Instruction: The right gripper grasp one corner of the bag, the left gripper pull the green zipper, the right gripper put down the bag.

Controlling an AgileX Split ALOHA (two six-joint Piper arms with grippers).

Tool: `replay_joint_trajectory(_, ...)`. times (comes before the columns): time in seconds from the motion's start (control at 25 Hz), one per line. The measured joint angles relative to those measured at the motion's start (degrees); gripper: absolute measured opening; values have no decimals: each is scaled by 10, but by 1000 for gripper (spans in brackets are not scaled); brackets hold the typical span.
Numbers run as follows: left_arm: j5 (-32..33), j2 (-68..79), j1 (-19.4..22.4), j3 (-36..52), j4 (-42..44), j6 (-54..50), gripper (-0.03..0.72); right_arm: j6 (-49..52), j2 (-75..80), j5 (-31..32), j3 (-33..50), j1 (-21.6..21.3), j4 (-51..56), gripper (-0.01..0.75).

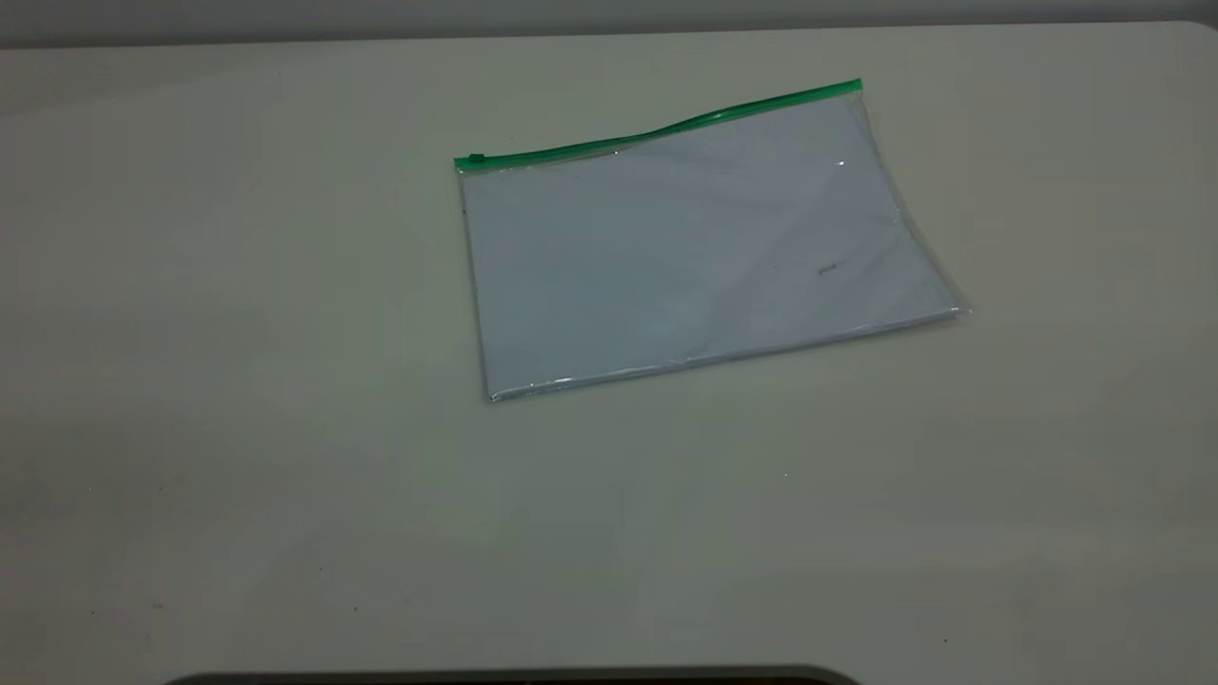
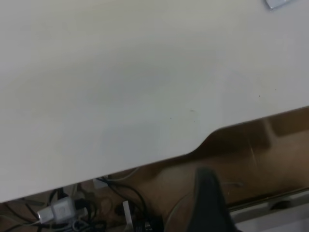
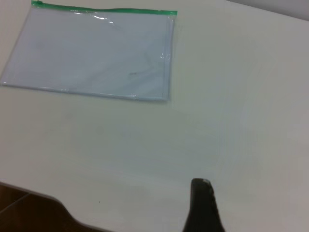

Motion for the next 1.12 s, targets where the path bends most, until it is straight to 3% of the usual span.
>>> replay_joint_trajectory(0.68,0,-3,1,0,0,0,586,0,0,-4,0,0,0,579)
replay_joint_trajectory(0.76,-2,-16,17,0,-1,0,586,0,0,-4,0,0,0,579)
replay_joint_trajectory(1.0,-2,-81,128,0,-2,0,586,0,0,-4,0,0,0,578)
replay_joint_trajectory(1.12,-1,-118,138,0,-2,0,586,0,0,-4,0,0,0,578)
